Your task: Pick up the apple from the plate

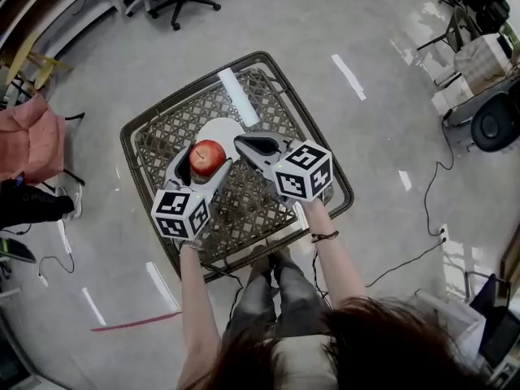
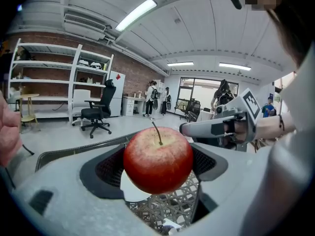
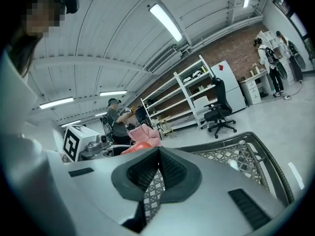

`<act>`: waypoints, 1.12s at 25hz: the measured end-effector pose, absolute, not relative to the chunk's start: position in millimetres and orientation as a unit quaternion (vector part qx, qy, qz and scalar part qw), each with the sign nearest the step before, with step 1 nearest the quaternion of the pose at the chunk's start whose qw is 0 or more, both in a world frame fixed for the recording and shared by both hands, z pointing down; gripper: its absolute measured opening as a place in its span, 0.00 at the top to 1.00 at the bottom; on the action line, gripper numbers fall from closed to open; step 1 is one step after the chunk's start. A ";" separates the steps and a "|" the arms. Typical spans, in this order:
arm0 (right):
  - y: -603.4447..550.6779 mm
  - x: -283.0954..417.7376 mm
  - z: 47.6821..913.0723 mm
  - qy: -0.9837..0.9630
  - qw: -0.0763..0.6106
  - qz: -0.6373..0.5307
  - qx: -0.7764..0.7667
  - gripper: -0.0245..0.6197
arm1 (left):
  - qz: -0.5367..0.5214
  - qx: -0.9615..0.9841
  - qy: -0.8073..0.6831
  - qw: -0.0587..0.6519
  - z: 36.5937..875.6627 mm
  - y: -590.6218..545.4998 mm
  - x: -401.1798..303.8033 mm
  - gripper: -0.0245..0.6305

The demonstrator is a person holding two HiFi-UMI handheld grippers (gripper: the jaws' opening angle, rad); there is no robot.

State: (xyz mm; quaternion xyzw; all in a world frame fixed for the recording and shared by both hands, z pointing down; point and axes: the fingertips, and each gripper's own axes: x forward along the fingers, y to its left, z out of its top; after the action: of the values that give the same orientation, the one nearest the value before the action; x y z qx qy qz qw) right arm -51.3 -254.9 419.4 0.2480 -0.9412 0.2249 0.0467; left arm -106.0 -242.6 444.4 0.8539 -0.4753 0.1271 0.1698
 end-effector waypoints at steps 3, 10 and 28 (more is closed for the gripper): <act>-250.3 -53.6 409.2 -0.943 0.043 0.221 0.244 0.95 | 0.123 0.853 -0.477 0.170 433.7 -237.4 -107.0 0.33; -241.3 -56.6 392.7 -0.945 0.037 0.220 0.239 0.95 | 0.115 0.853 -0.478 0.176 415.2 -224.9 -108.3 0.33; -221.2 -64.2 362.5 -0.948 0.010 0.217 0.233 0.95 | 0.092 0.849 -0.485 0.186 389.4 -198.6 -117.6 0.33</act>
State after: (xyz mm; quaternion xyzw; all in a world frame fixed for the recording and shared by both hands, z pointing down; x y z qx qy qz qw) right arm -64.2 -221.2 362.5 0.2335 -0.9478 0.2170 0.0096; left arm -117.6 -198.6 389.4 0.8493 -0.4855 0.0920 0.1856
